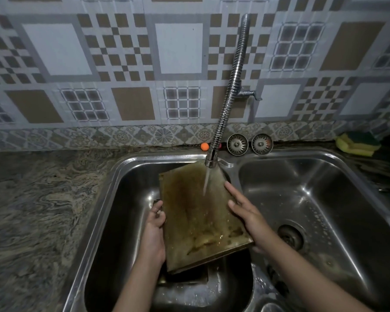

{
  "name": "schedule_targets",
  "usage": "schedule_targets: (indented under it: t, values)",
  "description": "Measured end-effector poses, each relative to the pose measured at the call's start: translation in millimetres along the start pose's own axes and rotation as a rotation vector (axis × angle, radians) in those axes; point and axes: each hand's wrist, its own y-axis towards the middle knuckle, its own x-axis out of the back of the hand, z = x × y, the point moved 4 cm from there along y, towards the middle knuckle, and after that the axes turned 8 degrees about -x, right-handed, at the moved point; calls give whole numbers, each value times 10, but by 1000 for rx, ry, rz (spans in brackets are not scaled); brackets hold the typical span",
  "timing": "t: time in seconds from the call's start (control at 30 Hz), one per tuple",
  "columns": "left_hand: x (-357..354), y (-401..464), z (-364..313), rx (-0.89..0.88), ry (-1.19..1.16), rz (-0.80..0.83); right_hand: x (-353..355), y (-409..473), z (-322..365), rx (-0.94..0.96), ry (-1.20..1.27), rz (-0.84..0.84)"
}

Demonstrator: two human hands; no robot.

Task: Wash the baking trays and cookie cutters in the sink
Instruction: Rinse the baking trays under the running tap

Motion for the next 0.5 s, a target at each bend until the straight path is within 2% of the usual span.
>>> schedule_targets:
  t: [0.07, 0.13, 0.23, 0.27, 0.4, 0.5]
  values:
    - [7, 18, 38, 55, 55, 15, -7, -31, -44, -43, 180, -33]
    - [20, 63, 68, 96, 222, 32, 78, -58, 10, -9, 191, -129]
    - [224, 200, 46, 31, 861, -11, 313, -188, 315, 116, 160, -251]
    - [317, 236, 37, 43, 973, -22, 418, -258, 453, 158, 146, -288]
    - [564, 247, 93, 223, 1146, 34, 922, -501, 909, 235, -61, -471]
    - [576, 255, 152, 181, 1282, 19, 1193, -471, 937, 185, -412, -562]
